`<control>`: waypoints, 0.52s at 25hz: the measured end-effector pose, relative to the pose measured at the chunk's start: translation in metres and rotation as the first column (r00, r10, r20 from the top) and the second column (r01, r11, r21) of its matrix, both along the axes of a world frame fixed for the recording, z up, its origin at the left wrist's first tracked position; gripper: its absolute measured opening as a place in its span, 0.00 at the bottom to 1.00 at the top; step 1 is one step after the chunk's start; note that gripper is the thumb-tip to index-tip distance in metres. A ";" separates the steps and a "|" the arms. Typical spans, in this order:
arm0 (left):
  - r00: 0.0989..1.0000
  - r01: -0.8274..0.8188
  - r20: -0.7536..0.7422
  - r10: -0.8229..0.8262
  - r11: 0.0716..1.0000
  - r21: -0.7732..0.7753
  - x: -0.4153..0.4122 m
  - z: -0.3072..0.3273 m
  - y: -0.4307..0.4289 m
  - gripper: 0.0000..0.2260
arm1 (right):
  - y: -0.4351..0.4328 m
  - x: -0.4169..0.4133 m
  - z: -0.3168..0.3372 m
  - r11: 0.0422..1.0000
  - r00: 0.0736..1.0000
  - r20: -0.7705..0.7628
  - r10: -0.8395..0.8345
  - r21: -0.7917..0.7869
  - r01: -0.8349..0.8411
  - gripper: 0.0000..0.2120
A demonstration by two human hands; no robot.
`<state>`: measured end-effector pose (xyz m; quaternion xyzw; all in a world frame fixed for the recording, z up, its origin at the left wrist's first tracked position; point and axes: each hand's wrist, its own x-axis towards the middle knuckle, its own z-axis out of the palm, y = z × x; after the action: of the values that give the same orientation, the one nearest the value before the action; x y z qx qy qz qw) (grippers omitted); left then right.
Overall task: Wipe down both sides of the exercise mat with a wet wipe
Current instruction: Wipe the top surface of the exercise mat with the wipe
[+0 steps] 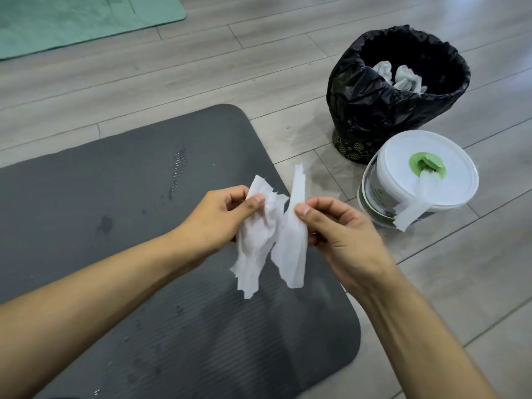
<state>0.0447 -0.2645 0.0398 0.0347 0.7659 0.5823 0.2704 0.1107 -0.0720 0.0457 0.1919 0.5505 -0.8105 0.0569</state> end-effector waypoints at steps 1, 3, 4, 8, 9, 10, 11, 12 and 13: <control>0.999 -0.022 0.049 0.020 0.999 0.045 0.001 0.001 0.001 0.15 | -0.003 0.001 -0.002 0.999 1.000 0.016 0.026 -0.029 -0.025 0.10; 0.992 -0.035 0.123 0.022 0.995 0.099 0.003 0.007 0.005 0.13 | -0.008 0.001 -0.006 0.995 0.997 0.032 0.075 -0.072 -0.072 0.09; 0.992 -0.029 0.123 0.015 0.993 0.117 0.004 0.009 0.008 0.11 | -0.009 0.001 -0.007 0.993 0.996 0.035 0.086 -0.080 -0.083 0.09; 0.999 0.000 -0.053 0.003 0.998 0.060 0.001 0.013 0.004 0.22 | -0.015 0.001 -0.009 0.997 0.999 0.031 0.026 -0.080 -0.023 0.05; 0.995 0.004 -0.101 -0.001 1.000 0.024 0.000 0.015 0.002 0.22 | -0.016 0.001 -0.010 0.996 0.999 0.035 -0.009 -0.092 0.013 0.05; 0.989 0.005 -0.145 -0.006 1.000 -0.005 0.000 0.016 0.001 0.19 | -0.017 0.001 -0.010 0.993 0.999 0.037 -0.035 -0.109 0.039 0.06; 0.985 0.012 -0.170 -0.019 0.999 -0.040 0.000 0.017 0.001 0.16 | -0.018 0.001 -0.011 0.992 0.998 0.034 -0.046 -0.119 0.050 0.07; 0.988 0.018 -0.152 -0.025 0.999 -0.049 0.000 0.019 0.002 0.13 | -0.019 0.001 -0.012 0.993 0.999 0.024 -0.047 -0.108 0.050 0.07; 0.994 0.033 -0.101 -0.035 0.999 -0.024 0.001 0.021 0.004 0.10 | -0.021 0.002 -0.011 0.996 0.999 0.014 -0.050 -0.070 0.050 0.06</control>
<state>0.0461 -0.2606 0.0611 0.0742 0.7843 0.5667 0.2413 0.1125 -0.0927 0.0343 0.2083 0.5163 -0.8294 0.0466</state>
